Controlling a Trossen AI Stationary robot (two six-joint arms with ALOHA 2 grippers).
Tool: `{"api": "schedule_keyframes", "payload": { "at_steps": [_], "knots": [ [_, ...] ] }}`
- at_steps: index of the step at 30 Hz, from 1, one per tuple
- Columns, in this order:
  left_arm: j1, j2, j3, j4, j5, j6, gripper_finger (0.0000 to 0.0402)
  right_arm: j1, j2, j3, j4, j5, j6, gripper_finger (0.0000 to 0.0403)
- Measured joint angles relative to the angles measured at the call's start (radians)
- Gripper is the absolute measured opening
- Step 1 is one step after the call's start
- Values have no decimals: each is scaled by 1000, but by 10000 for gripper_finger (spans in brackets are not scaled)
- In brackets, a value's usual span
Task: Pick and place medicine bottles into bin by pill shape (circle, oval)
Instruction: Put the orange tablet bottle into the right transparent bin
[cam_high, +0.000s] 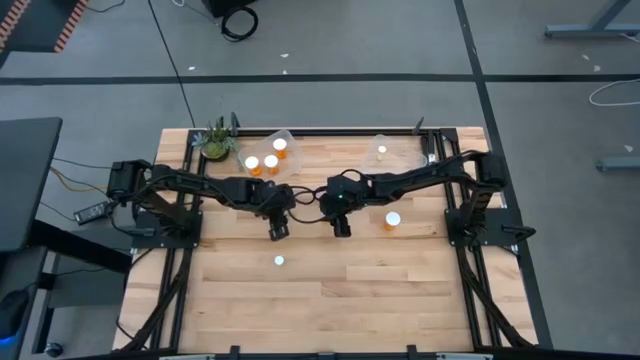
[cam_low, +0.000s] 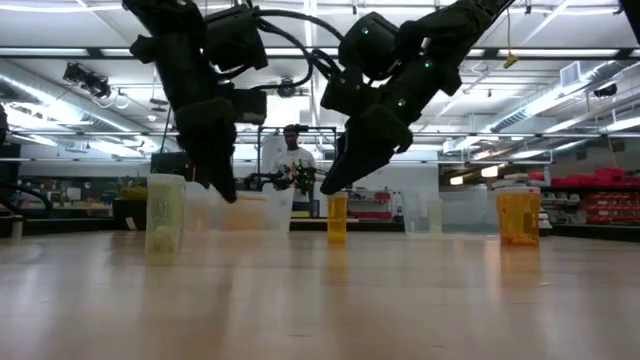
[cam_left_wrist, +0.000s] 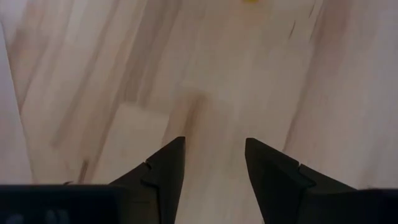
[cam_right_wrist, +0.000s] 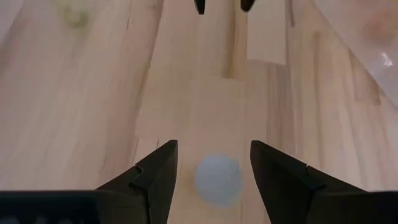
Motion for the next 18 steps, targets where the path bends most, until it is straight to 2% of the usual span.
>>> {"api": "schedule_keyframes", "payload": {
  "at_steps": [6, 12, 18],
  "knots": [
    [-8, -3, 1, -130, 0, -15, 172, -3, 5, 0, -10, 0, -11, 209],
    [-16, -3, 1, -172, 0, -39, 172, -22, 10, 0, -30, 1, -13, 208],
    [-23, -3, 1, -226, 0, -38, 174, -21, 10, 0, -36, 1, -22, 179]
  ]
}}
